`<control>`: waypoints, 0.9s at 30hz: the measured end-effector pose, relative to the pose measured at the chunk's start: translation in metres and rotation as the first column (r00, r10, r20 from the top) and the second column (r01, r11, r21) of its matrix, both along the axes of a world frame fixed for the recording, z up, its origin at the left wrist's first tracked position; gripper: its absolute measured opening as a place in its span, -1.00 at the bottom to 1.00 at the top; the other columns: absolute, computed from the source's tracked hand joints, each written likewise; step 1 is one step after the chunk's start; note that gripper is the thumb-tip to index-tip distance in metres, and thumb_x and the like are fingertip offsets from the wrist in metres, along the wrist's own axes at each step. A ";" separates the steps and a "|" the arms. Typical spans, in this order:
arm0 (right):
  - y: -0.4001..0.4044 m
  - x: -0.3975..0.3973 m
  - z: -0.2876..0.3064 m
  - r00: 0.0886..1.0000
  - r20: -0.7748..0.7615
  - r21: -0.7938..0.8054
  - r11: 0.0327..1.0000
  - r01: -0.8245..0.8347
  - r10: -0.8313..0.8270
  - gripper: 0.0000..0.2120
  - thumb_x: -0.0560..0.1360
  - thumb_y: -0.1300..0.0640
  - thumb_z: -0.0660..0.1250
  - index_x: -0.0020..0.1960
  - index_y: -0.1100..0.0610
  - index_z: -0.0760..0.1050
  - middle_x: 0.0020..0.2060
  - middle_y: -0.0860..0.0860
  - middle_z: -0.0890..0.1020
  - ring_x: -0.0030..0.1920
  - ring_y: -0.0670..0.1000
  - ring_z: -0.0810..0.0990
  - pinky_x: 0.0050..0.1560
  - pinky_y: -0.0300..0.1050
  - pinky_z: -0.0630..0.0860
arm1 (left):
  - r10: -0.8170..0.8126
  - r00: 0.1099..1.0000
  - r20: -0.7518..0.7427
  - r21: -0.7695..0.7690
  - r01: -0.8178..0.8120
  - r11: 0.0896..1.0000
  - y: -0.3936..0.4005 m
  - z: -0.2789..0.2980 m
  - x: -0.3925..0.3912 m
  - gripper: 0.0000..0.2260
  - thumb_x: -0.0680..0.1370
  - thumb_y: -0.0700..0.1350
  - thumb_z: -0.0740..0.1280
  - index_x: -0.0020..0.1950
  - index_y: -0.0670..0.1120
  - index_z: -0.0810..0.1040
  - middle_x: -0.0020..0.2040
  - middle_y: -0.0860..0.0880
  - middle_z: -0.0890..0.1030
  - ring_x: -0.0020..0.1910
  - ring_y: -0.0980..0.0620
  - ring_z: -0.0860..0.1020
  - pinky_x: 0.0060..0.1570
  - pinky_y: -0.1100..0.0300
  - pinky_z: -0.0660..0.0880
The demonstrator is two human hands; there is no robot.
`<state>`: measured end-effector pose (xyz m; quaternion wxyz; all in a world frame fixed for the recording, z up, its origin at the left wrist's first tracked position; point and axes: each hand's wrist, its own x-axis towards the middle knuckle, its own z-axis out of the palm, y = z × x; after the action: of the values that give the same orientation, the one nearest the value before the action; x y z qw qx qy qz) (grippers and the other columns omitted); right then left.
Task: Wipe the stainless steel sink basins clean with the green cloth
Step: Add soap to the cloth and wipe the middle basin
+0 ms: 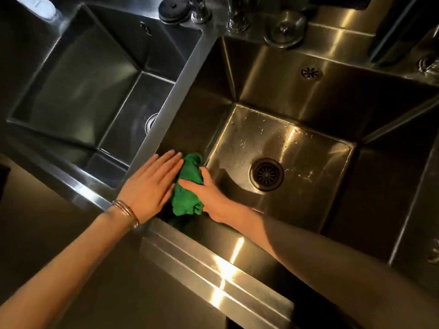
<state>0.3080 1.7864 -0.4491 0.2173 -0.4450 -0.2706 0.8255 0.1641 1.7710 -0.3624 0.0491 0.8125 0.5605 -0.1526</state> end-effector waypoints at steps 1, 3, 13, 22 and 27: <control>0.006 -0.020 0.004 0.999 -0.014 0.017 0.999 0.040 -0.040 -0.54 0.44 0.09 0.42 0.26 -0.03 0.32 0.21 0.08 0.51 0.20 0.10 0.51 0.27 0.13 0.45 | 0.005 1.000 -0.022 0.019 -0.004 1.000 0.011 -0.001 -0.019 -0.50 0.56 0.01 0.00 0.44 -0.21 0.26 0.42 -0.18 0.34 0.41 -0.11 0.28 0.46 0.11 -0.07; 0.012 -0.054 0.014 0.998 0.026 0.073 0.996 0.055 -0.057 -0.42 0.40 0.00 0.43 0.34 -0.06 0.26 0.28 0.10 0.46 0.23 0.11 0.48 0.27 0.14 0.44 | 0.066 0.997 -0.033 0.056 -0.064 0.996 0.032 -0.003 -0.048 -0.47 0.52 -0.04 0.04 0.46 -0.21 0.20 0.44 -0.18 0.29 0.42 -0.12 0.24 0.48 0.15 -0.11; 0.052 -0.070 -0.008 0.950 0.311 -0.088 0.996 0.019 0.009 -0.39 0.57 0.07 0.22 0.50 -0.06 -0.02 0.44 0.15 0.15 0.36 0.22 0.31 0.30 0.04 0.37 | 0.034 0.993 0.110 0.138 -0.049 0.989 0.076 -0.019 -0.079 -0.51 0.57 -0.04 -0.01 0.48 -0.18 0.16 0.47 -0.14 0.22 0.46 -0.04 0.14 0.49 0.14 -0.10; 0.128 -0.070 0.037 0.876 0.338 0.246 0.931 0.271 -0.344 -0.35 0.47 -0.15 0.30 0.46 -0.11 0.07 0.37 0.10 0.19 0.32 0.26 0.31 0.32 0.16 0.33 | -0.029 0.969 0.245 0.266 -0.038 0.963 0.133 0.002 -0.070 -0.53 0.53 -0.17 0.04 0.44 -0.24 0.24 0.46 -0.15 0.24 0.45 -0.08 0.18 0.48 0.07 0.01; 0.188 -0.054 -0.004 0.856 0.340 0.200 0.919 0.340 -0.390 -0.28 0.46 -0.30 0.17 0.51 -0.03 0.05 0.48 0.11 0.19 0.42 0.22 0.26 0.37 0.20 0.30 | -0.060 0.966 0.253 0.236 -0.001 0.972 0.151 -0.007 -0.049 -0.55 0.58 -0.08 0.02 0.45 -0.21 0.19 0.46 -0.14 0.23 0.46 -0.01 0.14 0.47 0.05 0.04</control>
<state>0.2543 1.9744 -0.4531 0.3436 -0.6216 -0.2717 0.6494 0.1153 1.9221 -0.3693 0.0233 0.8338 0.5512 0.0207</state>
